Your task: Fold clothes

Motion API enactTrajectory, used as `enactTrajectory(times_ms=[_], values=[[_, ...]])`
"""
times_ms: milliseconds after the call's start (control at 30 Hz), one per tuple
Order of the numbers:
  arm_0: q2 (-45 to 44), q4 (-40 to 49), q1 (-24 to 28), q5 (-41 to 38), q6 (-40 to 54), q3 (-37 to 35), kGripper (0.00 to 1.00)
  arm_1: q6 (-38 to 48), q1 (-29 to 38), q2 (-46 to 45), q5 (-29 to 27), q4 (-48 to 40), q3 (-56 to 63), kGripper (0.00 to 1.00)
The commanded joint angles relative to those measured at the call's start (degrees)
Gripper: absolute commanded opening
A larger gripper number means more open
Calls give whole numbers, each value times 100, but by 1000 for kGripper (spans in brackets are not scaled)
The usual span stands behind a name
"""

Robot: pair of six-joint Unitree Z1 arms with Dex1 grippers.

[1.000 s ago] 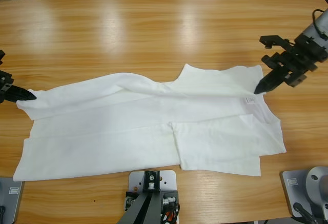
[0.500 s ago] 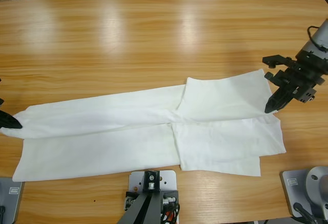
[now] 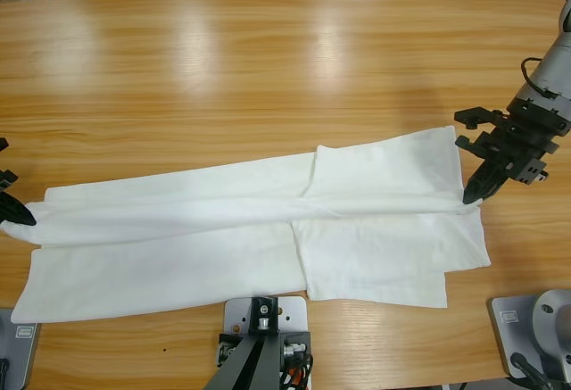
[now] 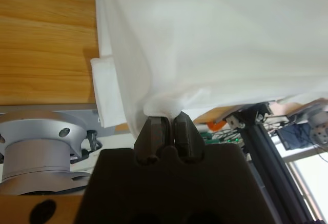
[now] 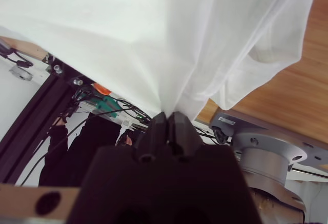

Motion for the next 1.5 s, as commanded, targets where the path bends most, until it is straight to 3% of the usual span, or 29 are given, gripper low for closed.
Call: enactTrajectory(times_ms=[33, 67, 333, 367, 400, 467, 500, 600, 700, 767, 900, 967, 1100, 1367, 1433, 1500], values=[[360, 175, -109, 74, 57, -85, 999, 572, -3, 135, -496, 22, 108, 608], [326, 190, -111, 79, 52, -87, 1000, 729, 6, 72, -636, 61, 94, 971], [-76, 451, 32, 604, -45, -265, 997, 1052, 11, -299, -1040, 323, -29, 1000], [-62, 444, 2, 555, -24, -298, 969, 991, 11, -359, -1002, 330, -40, 1000], [-48, 431, -99, 499, -1, -358, 863, 915, 11, -492, -981, 332, -73, 1000], [-61, 377, -498, 330, 40, -560, 629, 704, 11, -1004, -666, 286, -151, 969], [-112, 296, -765, 286, 84, -637, 600, 634, 11, -1327, -508, 198, -152, 917], [-493, -242, -1494, 232, 307, -632, 602, 604, 13, -2131, 16, -154, -123, 860], [-634, -400, -2152, 241, 797, -662, 628, 775, 283, -2714, 120, -660, 169, 851], [-586, -409, -2435, 307, 1042, -634, 632, 978, 415, -3025, 90, -1050, 475, 598], [-468, -397, -2371, 963, 945, -502, 630, 1152, 519, -3184, 20, -1330, 879, 559], [-553, -342, -2132, 1207, 388, -424, 625, 1158, 521, -3233, 20, -1351, 922, 559], [-853, -873, -1508, 961, -171, -13, 615, 1158, 521, -3284, 20, -1407, 955, 559], [-119, -1017, -1842, 654, 532, -178, 629, 1207, 529, -3368, 20, -1451, 1034, 559], [179, -905, -2051, 573, 563, -338, 669, 1217, 529, -3372, 20, -1453, 1043, 559], [470, -622, -2653, 596, 808, -655, 811, 1219, 529, -3400, 20, -1456, 1043, 559]])
